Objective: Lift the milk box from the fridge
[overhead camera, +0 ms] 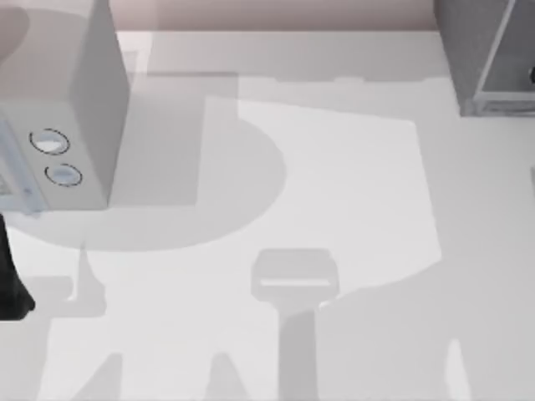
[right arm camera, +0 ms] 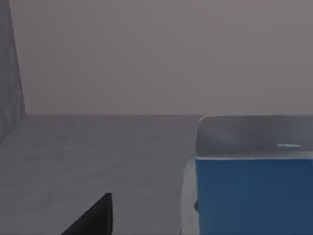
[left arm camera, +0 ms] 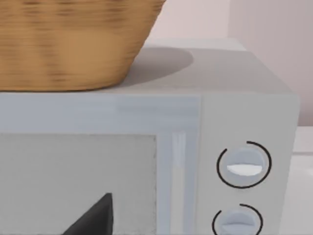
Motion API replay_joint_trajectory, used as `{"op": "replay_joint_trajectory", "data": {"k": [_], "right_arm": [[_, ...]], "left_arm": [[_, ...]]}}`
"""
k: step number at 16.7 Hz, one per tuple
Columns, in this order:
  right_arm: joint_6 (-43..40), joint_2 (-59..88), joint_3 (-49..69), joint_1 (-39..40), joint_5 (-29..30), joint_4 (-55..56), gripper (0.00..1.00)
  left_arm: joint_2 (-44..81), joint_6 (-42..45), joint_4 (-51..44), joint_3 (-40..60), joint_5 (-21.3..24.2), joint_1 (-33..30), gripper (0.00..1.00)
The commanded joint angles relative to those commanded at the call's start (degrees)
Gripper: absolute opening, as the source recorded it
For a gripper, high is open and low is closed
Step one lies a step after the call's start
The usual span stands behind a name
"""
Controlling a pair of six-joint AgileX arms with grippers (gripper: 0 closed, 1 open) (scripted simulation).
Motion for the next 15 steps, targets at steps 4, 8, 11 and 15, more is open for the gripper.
{"op": "replay_joint_trajectory", "data": {"k": [4, 8, 11, 15], "right_arm": [[0.0, 0.0, 0.0, 0.0, 0.0, 0.0, 0.7], [0.0, 0.0, 0.0, 0.0, 0.0, 0.0, 0.4], [0.0, 0.0, 0.0, 0.0, 0.0, 0.0, 0.17], [0.0, 0.0, 0.0, 0.0, 0.0, 0.0, 0.0]], "left_arm": [[0.0, 0.0, 0.0, 0.0, 0.0, 0.0, 1.0], [0.0, 0.0, 0.0, 0.0, 0.0, 0.0, 1.0], [0.0, 0.0, 0.0, 0.0, 0.0, 0.0, 1.0], [0.0, 0.0, 0.0, 0.0, 0.0, 0.0, 1.0]]}}
